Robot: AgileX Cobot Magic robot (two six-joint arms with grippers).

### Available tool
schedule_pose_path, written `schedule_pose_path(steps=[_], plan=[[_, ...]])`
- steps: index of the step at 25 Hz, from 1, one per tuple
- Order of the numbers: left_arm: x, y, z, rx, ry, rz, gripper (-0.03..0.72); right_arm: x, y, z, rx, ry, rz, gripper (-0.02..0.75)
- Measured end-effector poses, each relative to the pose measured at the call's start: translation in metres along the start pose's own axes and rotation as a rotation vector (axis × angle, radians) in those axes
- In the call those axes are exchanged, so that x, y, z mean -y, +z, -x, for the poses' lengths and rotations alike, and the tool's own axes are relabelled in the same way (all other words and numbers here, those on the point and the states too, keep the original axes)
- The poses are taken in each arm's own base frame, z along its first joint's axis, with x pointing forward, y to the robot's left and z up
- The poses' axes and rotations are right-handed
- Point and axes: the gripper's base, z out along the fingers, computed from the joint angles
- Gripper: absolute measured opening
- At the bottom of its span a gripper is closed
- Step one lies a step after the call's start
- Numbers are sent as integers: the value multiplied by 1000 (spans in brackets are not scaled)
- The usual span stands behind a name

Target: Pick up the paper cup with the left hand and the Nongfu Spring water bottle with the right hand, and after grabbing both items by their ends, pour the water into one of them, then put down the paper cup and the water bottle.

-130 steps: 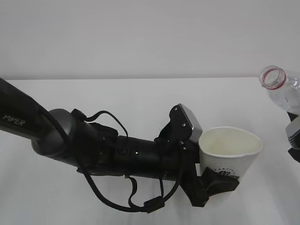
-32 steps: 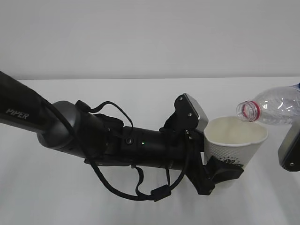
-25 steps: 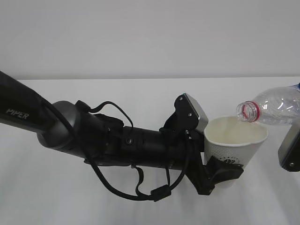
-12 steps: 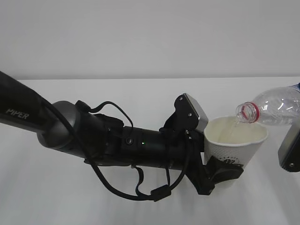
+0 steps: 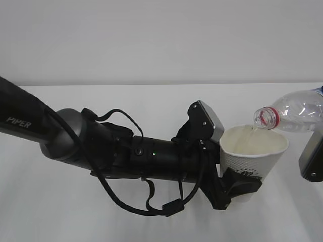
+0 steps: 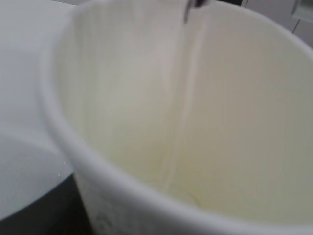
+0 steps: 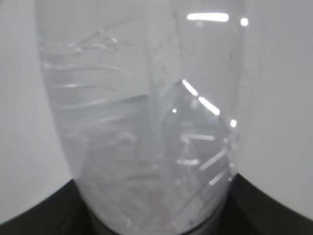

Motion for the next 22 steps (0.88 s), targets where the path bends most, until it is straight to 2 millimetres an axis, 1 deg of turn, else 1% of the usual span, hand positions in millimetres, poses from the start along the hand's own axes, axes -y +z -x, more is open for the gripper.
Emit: schedule_pose_path(steps=[19,22], plan=[[0,0,0,0,0,0,508,0,0,0,-3,-1,-4,419],[0,0,0,0,0,0,508,3,2,0,-4,1,-14,419]])
